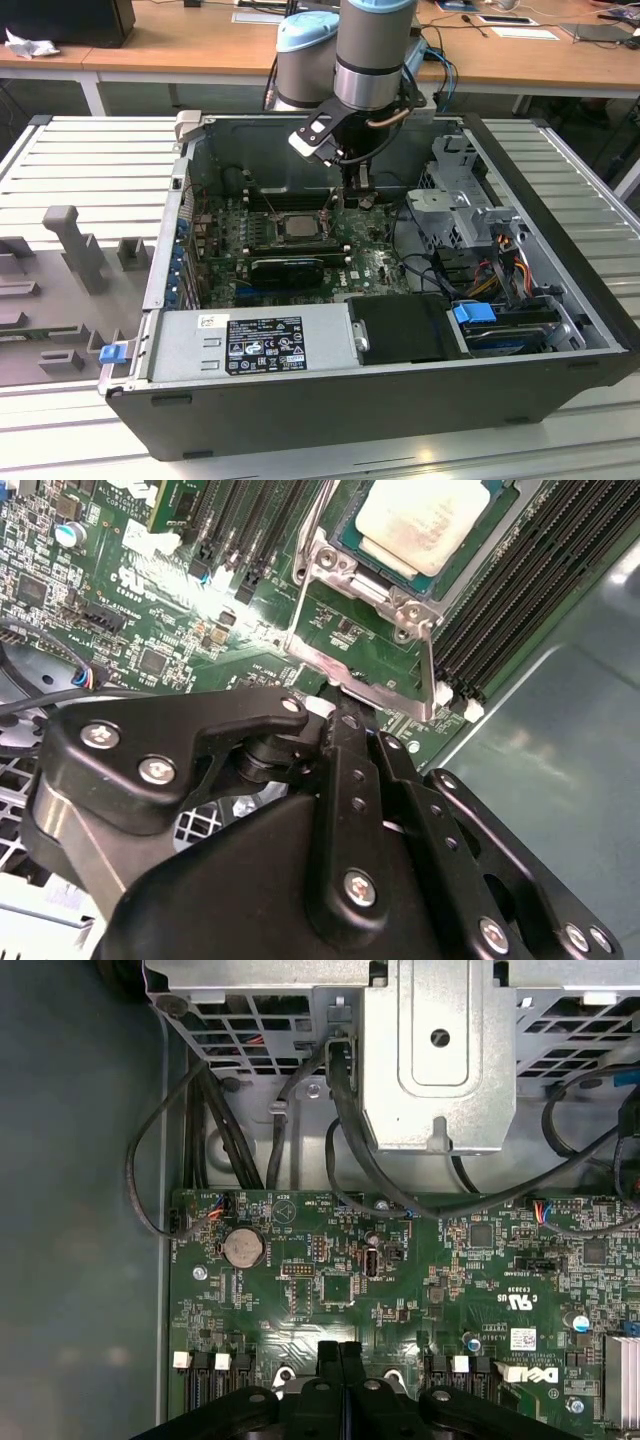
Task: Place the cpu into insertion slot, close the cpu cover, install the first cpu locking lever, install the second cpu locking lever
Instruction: 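Close the cpu cover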
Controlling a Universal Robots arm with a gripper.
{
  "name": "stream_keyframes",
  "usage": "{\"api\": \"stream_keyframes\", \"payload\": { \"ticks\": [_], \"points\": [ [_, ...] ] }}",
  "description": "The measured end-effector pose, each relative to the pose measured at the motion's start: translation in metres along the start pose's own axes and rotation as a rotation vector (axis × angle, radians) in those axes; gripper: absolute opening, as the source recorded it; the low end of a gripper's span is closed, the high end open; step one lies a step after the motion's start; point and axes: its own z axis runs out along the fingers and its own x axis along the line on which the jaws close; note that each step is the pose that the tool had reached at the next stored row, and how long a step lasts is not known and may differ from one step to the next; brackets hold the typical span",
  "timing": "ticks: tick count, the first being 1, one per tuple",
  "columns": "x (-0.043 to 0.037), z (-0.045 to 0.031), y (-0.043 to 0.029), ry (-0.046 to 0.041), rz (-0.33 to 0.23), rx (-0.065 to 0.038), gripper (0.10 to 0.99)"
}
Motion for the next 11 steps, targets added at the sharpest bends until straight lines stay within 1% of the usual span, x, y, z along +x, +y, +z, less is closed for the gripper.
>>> {"api": "stream_keyframes", "payload": {
  "ticks": [11],
  "points": [
    [0.0,-0.0002,-0.0065,0.0,0.0,0.0,0.106]
  ]
}}
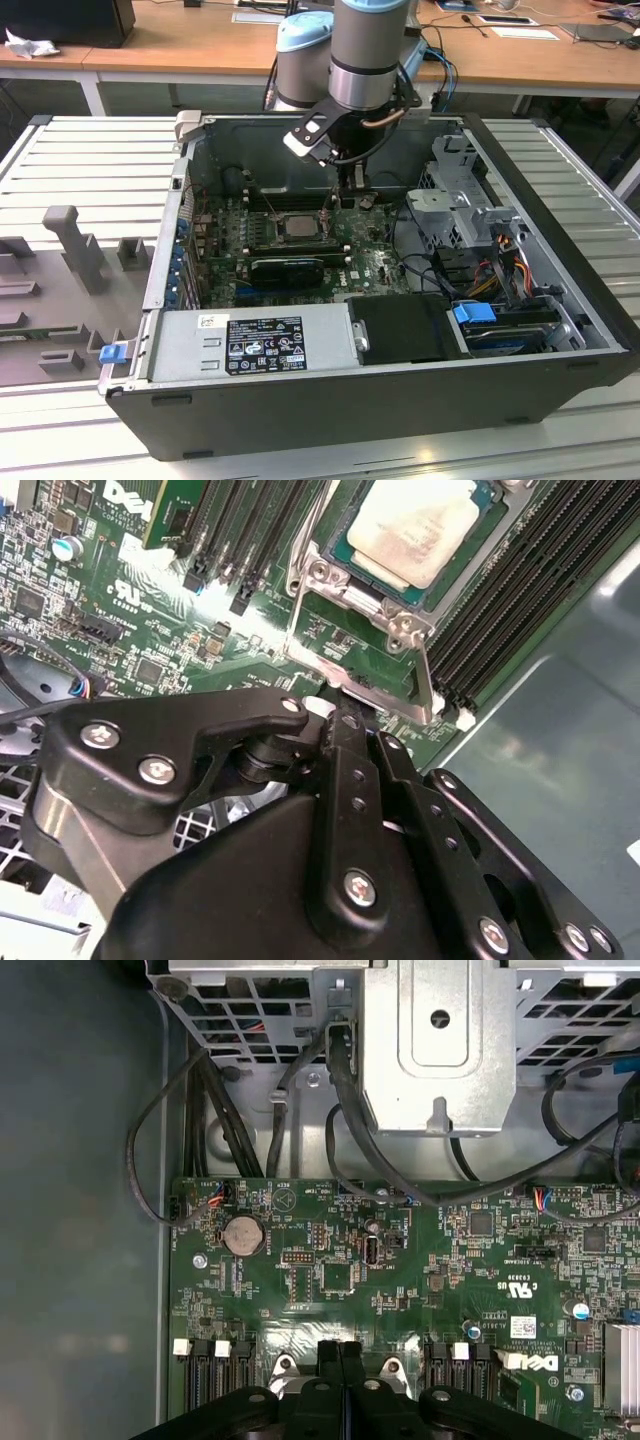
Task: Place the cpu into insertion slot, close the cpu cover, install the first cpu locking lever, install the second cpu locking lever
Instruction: 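Close the cpu cover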
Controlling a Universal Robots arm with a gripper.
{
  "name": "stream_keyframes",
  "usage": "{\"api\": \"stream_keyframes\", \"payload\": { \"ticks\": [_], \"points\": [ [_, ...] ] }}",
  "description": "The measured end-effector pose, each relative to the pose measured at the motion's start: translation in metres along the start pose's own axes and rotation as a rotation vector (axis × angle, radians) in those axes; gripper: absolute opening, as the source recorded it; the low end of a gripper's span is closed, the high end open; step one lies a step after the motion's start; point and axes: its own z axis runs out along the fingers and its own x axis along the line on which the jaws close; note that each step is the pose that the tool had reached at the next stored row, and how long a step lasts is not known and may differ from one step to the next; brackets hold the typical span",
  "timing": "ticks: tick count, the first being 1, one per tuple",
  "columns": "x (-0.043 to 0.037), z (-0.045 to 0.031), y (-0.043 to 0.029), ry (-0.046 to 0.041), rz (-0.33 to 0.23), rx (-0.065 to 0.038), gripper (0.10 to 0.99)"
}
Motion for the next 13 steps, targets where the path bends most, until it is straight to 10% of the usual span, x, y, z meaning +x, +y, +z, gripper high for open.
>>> {"api": "stream_keyframes", "payload": {
  "ticks": [13],
  "points": [
    [0.0,-0.0001,-0.004,0.0,0.0,0.0,0.106]
  ]
}}
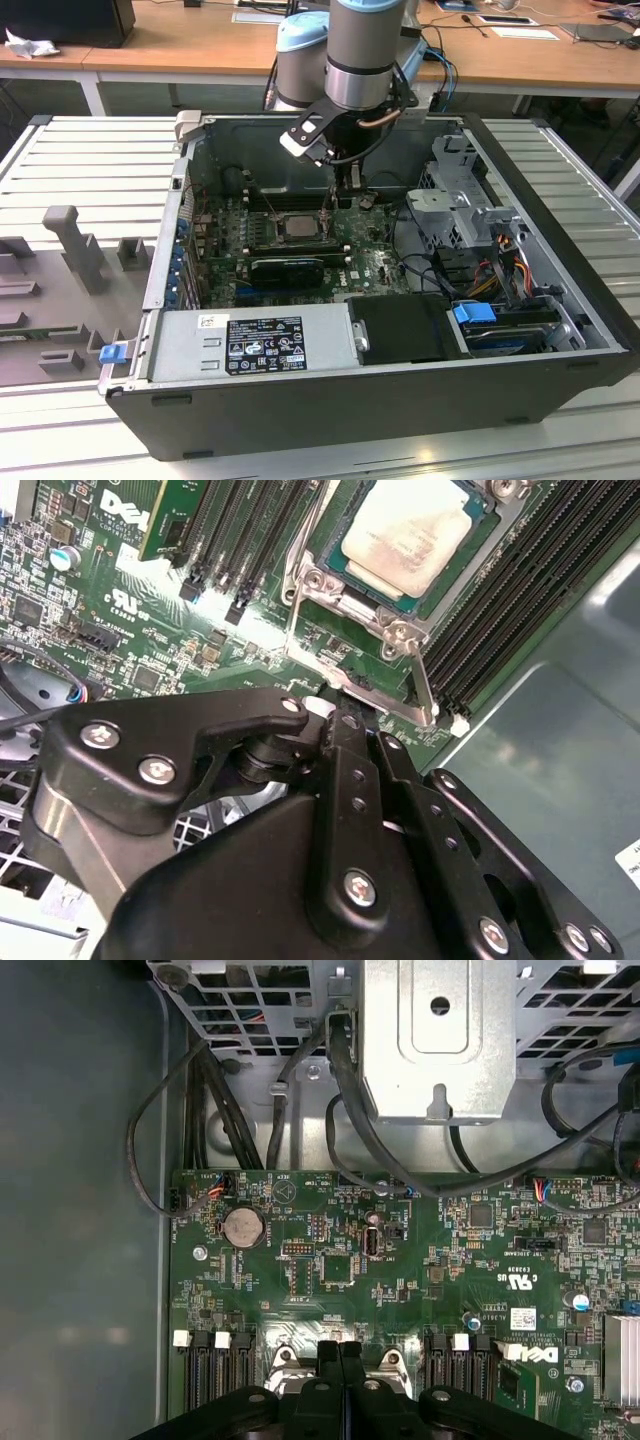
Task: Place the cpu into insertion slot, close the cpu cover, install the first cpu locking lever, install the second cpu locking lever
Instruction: 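Close the cpu cover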
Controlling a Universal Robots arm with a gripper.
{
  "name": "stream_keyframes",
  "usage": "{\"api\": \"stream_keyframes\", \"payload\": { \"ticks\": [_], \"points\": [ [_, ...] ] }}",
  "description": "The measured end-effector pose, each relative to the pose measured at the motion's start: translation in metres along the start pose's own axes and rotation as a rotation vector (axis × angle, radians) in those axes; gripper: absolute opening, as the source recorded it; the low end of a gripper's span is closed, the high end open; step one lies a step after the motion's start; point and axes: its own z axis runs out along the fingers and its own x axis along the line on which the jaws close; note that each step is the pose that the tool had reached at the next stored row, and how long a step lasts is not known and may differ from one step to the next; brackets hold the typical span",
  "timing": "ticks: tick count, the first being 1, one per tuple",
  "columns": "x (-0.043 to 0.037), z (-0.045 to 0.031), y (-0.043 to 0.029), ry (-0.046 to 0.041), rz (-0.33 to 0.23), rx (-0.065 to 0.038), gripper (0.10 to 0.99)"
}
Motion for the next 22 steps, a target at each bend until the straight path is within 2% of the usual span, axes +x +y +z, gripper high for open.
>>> {"api": "stream_keyframes", "payload": {
  "ticks": [10,22],
  "points": [
    [0.0,-0.0001,-0.0037,0.0,0.0,0.0,0.106],
    [0.0001,-0.0004,-0.0118,0.0001,0.0,0.0,0.106]
  ]
}}
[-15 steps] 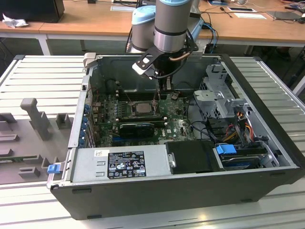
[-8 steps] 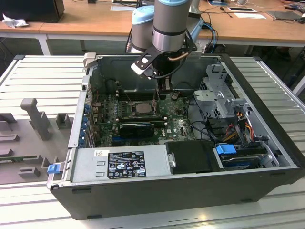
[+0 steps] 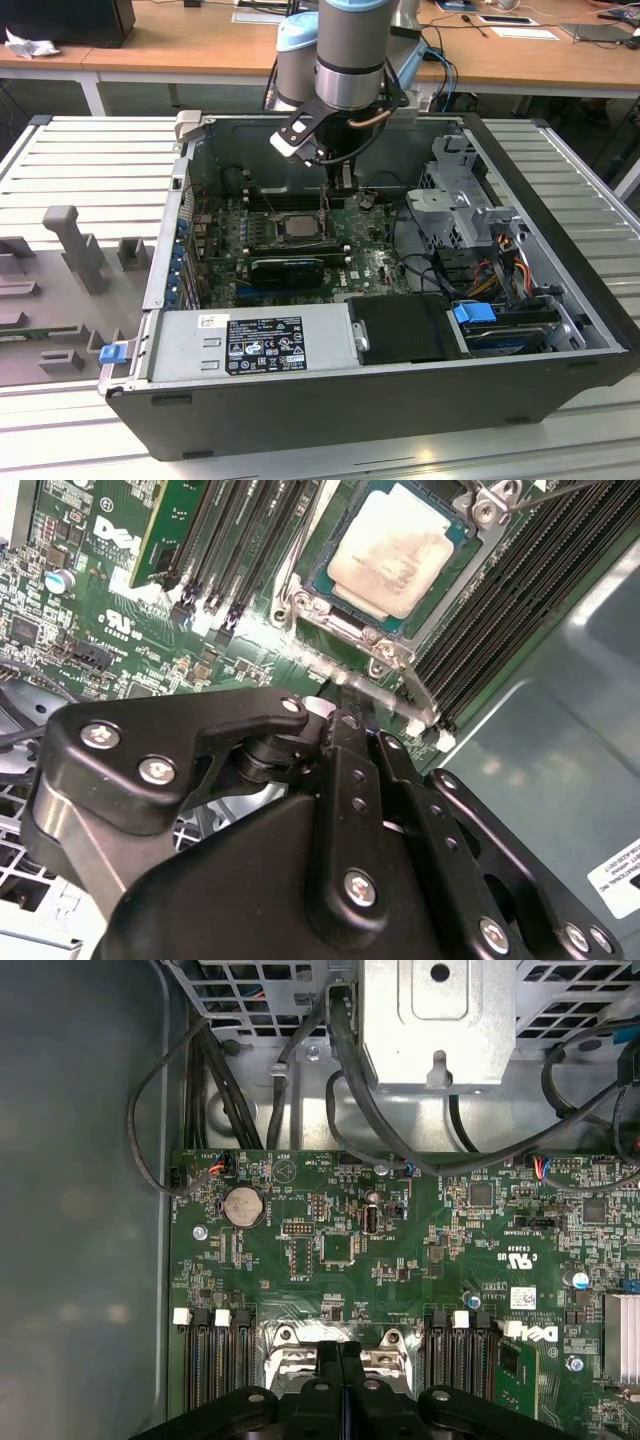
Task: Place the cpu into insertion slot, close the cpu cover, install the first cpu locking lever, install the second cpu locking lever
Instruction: 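Close the cpu cover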
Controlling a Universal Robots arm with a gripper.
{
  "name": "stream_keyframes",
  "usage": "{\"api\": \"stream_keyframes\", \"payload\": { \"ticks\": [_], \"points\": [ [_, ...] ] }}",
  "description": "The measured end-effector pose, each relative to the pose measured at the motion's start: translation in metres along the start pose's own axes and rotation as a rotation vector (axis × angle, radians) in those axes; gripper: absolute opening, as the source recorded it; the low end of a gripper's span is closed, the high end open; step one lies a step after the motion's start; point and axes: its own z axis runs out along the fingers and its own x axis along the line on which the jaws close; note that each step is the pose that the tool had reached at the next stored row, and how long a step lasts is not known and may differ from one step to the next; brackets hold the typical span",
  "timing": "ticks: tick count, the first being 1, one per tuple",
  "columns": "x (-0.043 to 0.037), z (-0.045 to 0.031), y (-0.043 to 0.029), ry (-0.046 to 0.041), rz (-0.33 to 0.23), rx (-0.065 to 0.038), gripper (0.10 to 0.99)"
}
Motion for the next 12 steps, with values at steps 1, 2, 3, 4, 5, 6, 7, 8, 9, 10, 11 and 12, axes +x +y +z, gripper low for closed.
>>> {"api": "stream_keyframes", "payload": {
  "ticks": [1,2,3,4,5,6,7,8,9,10,11,12],
  "points": [
    [0.0,0.0,-0.0007,-0.0001,0.0,0.0,0.106],
    [0.0,-0.0001,-0.0014,-0.0001,0.0,0.0,0.106],
    [0.0,-0.0001,-0.0024,-0.0001,0.0,0.0,0.106],
    [0.0,-0.0001,-0.0039,0.0,0.0,0.0,0.106],
    [0.0,-0.0002,-0.0047,0.0,0.0,0.0,0.106],
    [0.0,-0.0002,-0.0054,-0.0001,0.0,0.0,0.106],
    [0.0,-0.0002,-0.0059,-0.0001,0.0,0.0,0.106],
    [0.0,-0.0002,-0.0064,-0.0001,0.0,0.0,0.106],
    [0.0001,-0.0002,-0.0072,0.0,0.0,0.0,0.106],
    [0.0001,-0.0003,-0.0086,0.0,0.0,0.0,0.106],
    [0.0001,-0.0003,-0.0105,0.0,0.0,0.0,0.106],
    [0.0001,-0.0004,-0.0129,0.0,0.0,0.0,0.106]
  ]
}}
